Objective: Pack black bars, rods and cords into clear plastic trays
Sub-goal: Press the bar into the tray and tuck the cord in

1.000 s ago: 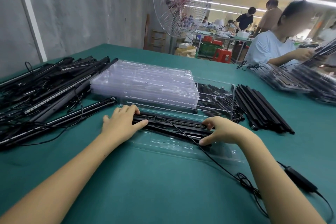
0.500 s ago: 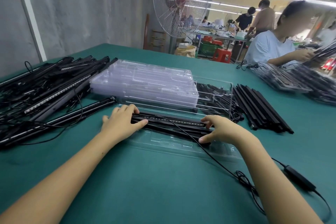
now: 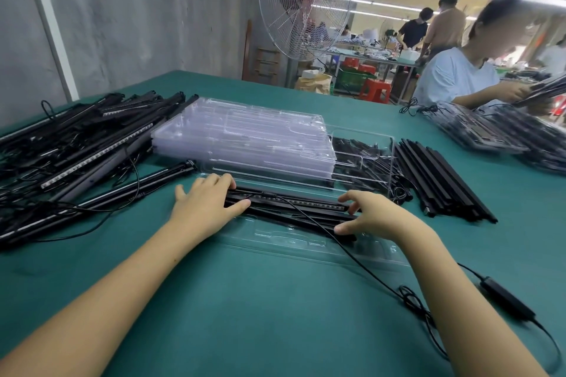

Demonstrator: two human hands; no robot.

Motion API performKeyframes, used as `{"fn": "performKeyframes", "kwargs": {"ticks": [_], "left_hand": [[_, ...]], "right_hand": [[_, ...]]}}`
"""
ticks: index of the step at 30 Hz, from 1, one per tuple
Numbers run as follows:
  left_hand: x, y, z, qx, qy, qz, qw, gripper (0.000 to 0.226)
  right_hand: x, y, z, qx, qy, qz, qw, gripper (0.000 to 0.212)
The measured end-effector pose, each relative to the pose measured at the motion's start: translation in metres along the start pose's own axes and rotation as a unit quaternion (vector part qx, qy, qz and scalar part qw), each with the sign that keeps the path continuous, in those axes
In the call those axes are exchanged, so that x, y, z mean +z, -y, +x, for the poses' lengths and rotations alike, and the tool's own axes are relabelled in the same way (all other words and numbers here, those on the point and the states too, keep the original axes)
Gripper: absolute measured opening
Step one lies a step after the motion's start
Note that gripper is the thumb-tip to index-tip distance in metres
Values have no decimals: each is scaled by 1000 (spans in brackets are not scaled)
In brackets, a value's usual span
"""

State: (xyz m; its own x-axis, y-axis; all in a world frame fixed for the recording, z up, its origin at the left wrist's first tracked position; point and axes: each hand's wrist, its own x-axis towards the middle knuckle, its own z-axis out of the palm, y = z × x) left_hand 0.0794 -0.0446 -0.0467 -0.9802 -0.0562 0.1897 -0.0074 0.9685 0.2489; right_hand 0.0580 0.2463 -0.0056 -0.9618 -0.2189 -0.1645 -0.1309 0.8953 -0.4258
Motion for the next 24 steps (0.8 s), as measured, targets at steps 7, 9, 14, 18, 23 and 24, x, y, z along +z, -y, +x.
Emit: {"fn": "performKeyframes", "kwargs": {"ticks": [7, 9, 14, 18, 23, 24], "left_hand": [[3, -13, 0, 75, -19, -30, 997, 38], [4, -13, 1, 71, -9, -40, 997, 38], [5, -9, 5, 53, -13, -77, 996, 36], [3, -9, 4, 57, -7, -105, 993, 37], [-14, 15, 10, 63, 31, -187, 980, 37], [-19, 23, 11, 59, 30, -227, 972, 39]], "right_hand": [[0, 2, -1, -4, -15, -40, 999, 64], [-1, 3, -2, -8, -26, -58, 998, 58], [-2, 15, -4, -69, -64, -21, 995, 19], [6, 25, -4, -93, -49, -42, 994, 7], [6, 25, -2, -90, -55, -61, 993, 12], [6, 24, -3, -88, -54, -56, 993, 14]]}}
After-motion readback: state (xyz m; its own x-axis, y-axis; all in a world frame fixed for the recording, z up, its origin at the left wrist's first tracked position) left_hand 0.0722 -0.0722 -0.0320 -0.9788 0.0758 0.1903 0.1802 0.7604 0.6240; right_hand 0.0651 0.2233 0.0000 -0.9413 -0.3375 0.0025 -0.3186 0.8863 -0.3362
